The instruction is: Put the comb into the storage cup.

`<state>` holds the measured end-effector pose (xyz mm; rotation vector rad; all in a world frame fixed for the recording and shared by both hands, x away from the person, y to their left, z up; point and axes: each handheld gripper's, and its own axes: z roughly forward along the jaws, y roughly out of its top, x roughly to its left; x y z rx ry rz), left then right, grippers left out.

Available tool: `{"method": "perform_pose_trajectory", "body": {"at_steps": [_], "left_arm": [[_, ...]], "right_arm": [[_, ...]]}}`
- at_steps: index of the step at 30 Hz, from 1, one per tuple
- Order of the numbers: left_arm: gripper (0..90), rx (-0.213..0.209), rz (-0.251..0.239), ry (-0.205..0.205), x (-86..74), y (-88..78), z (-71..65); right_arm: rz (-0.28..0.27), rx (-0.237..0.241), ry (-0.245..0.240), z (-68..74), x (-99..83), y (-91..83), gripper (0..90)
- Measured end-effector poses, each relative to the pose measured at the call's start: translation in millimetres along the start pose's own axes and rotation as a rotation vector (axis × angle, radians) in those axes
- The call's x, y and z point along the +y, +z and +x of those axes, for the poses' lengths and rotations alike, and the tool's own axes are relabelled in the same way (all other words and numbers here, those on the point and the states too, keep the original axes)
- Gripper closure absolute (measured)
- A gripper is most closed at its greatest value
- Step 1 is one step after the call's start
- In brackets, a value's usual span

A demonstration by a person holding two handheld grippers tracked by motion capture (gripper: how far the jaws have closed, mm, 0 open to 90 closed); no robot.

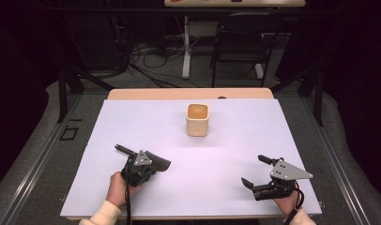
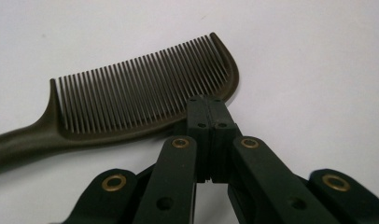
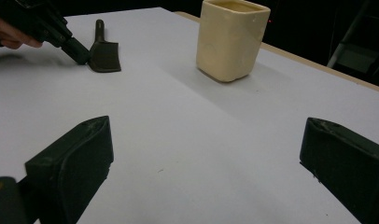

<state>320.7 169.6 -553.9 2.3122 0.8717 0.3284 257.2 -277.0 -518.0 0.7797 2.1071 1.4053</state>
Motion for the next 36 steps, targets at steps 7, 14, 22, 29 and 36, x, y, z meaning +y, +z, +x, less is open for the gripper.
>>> {"method": "perform_pose_trajectory", "body": {"at_steps": [7, 14, 22, 29, 36], "left_arm": [[90.0, -0.010, -0.015, -0.012, 6.2, 5.8, 6.1], [90.0, 0.000, -0.026, -0.016, 12.0, 11.5, 7.4], [90.0, 0.012, -0.042, -0.016, 17.5, 15.9, 10.7], [90.0, 0.022, -0.049, -0.018, 21.5, 20.2, 13.2], [90.0, 0.030, -0.059, -0.033, 24.9, 24.8, 17.8]], "right_arm": [[0.005, 0.003, 0.002, 0.6, -0.3, 0.9, 2.1], [0.006, 0.008, -0.002, 1.0, -0.3, 1.4, 2.0], [0.008, 0.010, 0.001, 0.8, -0.5, 2.0, 2.1], [0.020, 0.014, -0.001, 0.7, -0.8, 3.1, 1.9], [0.023, 0.020, 0.000, 0.9, -1.1, 3.6, 1.9]]}}
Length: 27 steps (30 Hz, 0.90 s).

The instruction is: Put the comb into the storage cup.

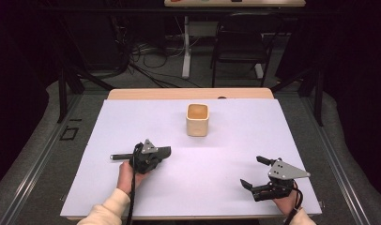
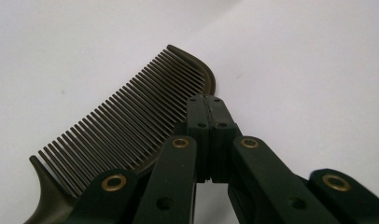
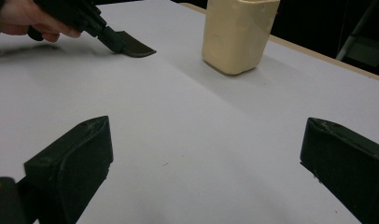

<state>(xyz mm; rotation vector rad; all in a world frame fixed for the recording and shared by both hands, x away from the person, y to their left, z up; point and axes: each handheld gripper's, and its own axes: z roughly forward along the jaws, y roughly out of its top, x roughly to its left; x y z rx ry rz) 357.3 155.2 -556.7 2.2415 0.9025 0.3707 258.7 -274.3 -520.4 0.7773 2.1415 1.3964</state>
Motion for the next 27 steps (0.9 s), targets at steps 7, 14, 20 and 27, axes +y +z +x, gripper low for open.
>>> {"method": "perform_pose_trajectory", "body": {"at_steps": [7, 14, 20, 27], "left_arm": [[89.8, 0.017, -0.007, 0.020, 4.3, 2.9, 2.9], [80.2, -0.002, -0.037, 0.035, 4.5, -4.1, 0.9], [56.2, -0.044, -0.042, 0.052, 1.8, -13.8, -3.6], [35.4, -0.092, -0.047, 0.051, -2.2, -27.8, -4.9]], "right_arm": [[0.015, 0.007, 0.000, -0.1, -0.2, 0.4, 1.9], [0.015, 0.012, 0.004, -0.1, -0.3, 0.5, 1.6], [0.019, 0.018, 0.009, -0.1, -0.7, 0.8, 1.1], [0.019, 0.019, 0.010, -0.2, -0.7, 0.2, 1.0]]}}
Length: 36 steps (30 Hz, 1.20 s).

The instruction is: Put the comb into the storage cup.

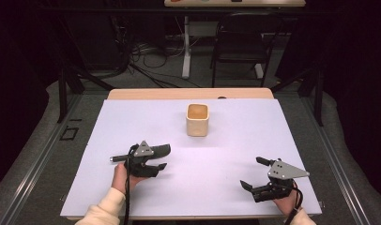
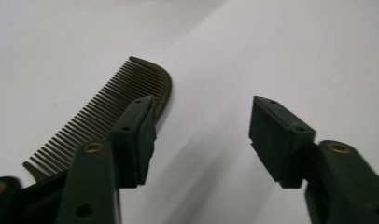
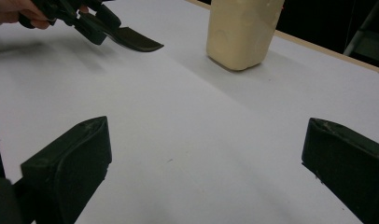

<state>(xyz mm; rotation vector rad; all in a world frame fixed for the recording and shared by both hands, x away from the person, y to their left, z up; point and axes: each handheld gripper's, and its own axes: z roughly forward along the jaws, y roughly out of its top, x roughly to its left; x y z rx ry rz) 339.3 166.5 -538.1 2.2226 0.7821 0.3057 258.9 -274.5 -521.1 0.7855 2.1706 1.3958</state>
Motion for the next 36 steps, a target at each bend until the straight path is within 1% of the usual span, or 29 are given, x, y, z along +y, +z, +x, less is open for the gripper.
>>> {"method": "perform_pose_trajectory", "body": {"at_steps": [1, 2, 3, 7, 8, 10, 13, 16, 17, 18, 19, 22, 23, 26, 27, 28, 30, 34, 36], "left_arm": [[35.4, -0.003, 0.001, 0.009, 0.1, -1.5, -0.5], [33.3, -0.008, -0.001, 0.014, 0.1, -2.8, -1.4], [28.3, -0.008, 0.000, 0.020, 0.1, -5.1, -3.0], [20.3, -0.014, 0.001, 0.024, -1.0, -8.1, -4.1], [20.3, -0.016, 0.002, 0.025, -1.5, -9.0, -4.2], [16.7, -0.015, 0.005, 0.025, -2.8, -11.1, -4.3], [14.2, -0.015, 0.006, 0.026, -4.1, -14.2, -3.0], [11.9, -0.013, 0.019, 0.024, -6.1, -17.3, -0.7], [9.3, -0.011, 0.021, 0.023, -6.8, -18.2, 0.2], [9.3, -0.009, 0.026, 0.022, -7.7, -19.0, 0.8], [6.5, -0.006, 0.037, 0.027, -8.2, -20.6, 1.9], [4.1, -0.001, 0.049, 0.017, -10.6, -23.8, 4.3], [3.5, -0.001, 0.054, 0.022, -11.1, -25.1, 5.2], [3.0, 0.014, 0.088, 0.054, -10.6, -27.8, 5.4], [2.6, 0.017, 0.094, 0.062, -9.9, -28.4, 6.0], [0.3, 0.018, 0.100, 0.065, -9.0, -29.5, 6.3], [0.3, 0.021, 0.115, 0.081, -5.8, -32.3, 8.8], [0.0, 0.027, 0.123, 0.092, -2.4, -35.3, 11.6], [0.0, 0.035, 0.135, 0.106, -0.4, -36.9, 13.5]], "right_arm": [[0.001, 0.001, 0.004, 0.2, -0.2, -0.2, 1.0], [0.000, 0.000, 0.000, -0.1, -0.1, -0.3, 1.0], [-0.001, -0.001, 0.001, -0.1, -0.1, -0.6, 0.9], [-0.001, -0.001, 0.000, -0.2, -0.3, -0.8, 0.9], [-0.001, -0.001, 0.000, -0.2, -0.3, -0.8, 0.9], [-0.002, -0.002, -0.002, -0.3, -0.2, -1.0, 0.9], [-0.002, -0.002, 0.000, -0.3, -0.4, -0.6, 0.9], [0.001, -0.002, 0.001, 0.0, -0.3, -0.6, 0.8], [0.000, -0.004, -0.001, 0.1, -0.1, -0.7, 0.8], [0.000, -0.004, -0.001, 0.1, -0.1, -0.7, 0.8], [0.002, -0.003, 0.002, 0.2, -0.3, -0.4, 0.8], [0.001, -0.003, -0.001, -0.2, -0.3, -0.3, 0.8], [0.002, -0.003, 0.002, 0.1, -0.3, -0.5, 0.8], [0.001, -0.003, 0.000, -0.3, -0.4, -0.2, 0.7], [0.002, -0.003, 0.000, -0.2, -0.4, -0.1, 0.7], [0.003, -0.003, 0.002, -0.1, -0.4, -0.1, 0.7], [0.002, -0.002, 0.000, -0.1, -0.4, -0.3, 0.7], [0.000, -0.002, 0.001, -0.2, -0.4, -0.5, 0.7], [0.001, -0.002, 0.006, 0.1, -0.5, -0.5, 0.7]]}}
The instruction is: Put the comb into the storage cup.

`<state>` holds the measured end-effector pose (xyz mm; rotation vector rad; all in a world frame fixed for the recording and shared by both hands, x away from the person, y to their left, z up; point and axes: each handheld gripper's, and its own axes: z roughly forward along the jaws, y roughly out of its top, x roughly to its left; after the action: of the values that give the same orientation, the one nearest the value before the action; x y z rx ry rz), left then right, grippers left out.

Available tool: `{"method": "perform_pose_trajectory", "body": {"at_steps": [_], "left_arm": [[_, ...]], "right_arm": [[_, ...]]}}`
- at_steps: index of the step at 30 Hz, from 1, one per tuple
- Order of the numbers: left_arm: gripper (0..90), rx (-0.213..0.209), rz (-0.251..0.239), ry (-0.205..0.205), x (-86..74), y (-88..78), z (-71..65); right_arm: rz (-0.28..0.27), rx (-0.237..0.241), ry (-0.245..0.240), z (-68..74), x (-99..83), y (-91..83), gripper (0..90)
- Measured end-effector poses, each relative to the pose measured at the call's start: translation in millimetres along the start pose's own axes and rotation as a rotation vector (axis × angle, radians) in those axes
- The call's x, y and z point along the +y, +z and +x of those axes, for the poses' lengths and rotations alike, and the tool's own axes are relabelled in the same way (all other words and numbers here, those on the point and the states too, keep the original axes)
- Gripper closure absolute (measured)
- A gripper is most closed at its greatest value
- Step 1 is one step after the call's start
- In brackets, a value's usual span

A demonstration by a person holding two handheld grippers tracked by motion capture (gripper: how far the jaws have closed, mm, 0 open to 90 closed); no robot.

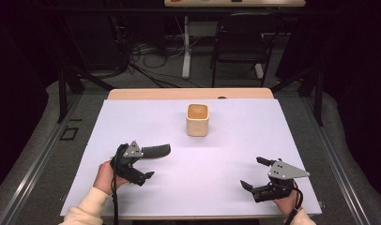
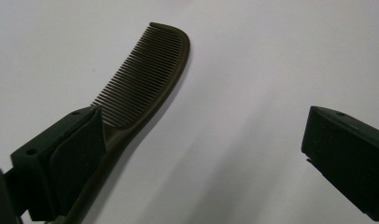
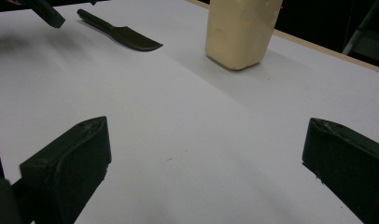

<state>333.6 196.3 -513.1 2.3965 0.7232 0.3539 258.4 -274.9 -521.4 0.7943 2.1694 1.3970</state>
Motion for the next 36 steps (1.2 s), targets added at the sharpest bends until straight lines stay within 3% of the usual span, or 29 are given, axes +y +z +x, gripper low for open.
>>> {"method": "perform_pose_trajectory", "body": {"at_steps": [6, 17, 21, 28, 36], "left_arm": [[0.0, 0.026, 0.018, 0.020, 3.7, -5.0, 10.6], [0.0, 0.037, 0.078, 0.080, 14.2, -9.6, 29.8], [0.0, 0.042, 0.112, 0.096, 15.8, -8.3, 37.6], [3.2, 0.035, 0.190, 0.169, 18.4, -3.9, 46.1], [25.8, 0.033, 0.308, 0.258, 21.0, 3.7, 54.1]], "right_arm": [[-0.004, -0.001, -0.006, -0.5, 0.2, -0.5, 0.7], [-0.005, 0.002, -0.002, -0.9, -0.1, -0.1, 0.7], [-0.002, 0.003, 0.003, -0.8, -0.2, 0.1, 0.7], [-0.001, 0.003, 0.004, -0.8, -0.3, 0.0, 0.7], [-0.001, 0.004, 0.004, -0.8, -0.2, 0.1, 0.7]]}}
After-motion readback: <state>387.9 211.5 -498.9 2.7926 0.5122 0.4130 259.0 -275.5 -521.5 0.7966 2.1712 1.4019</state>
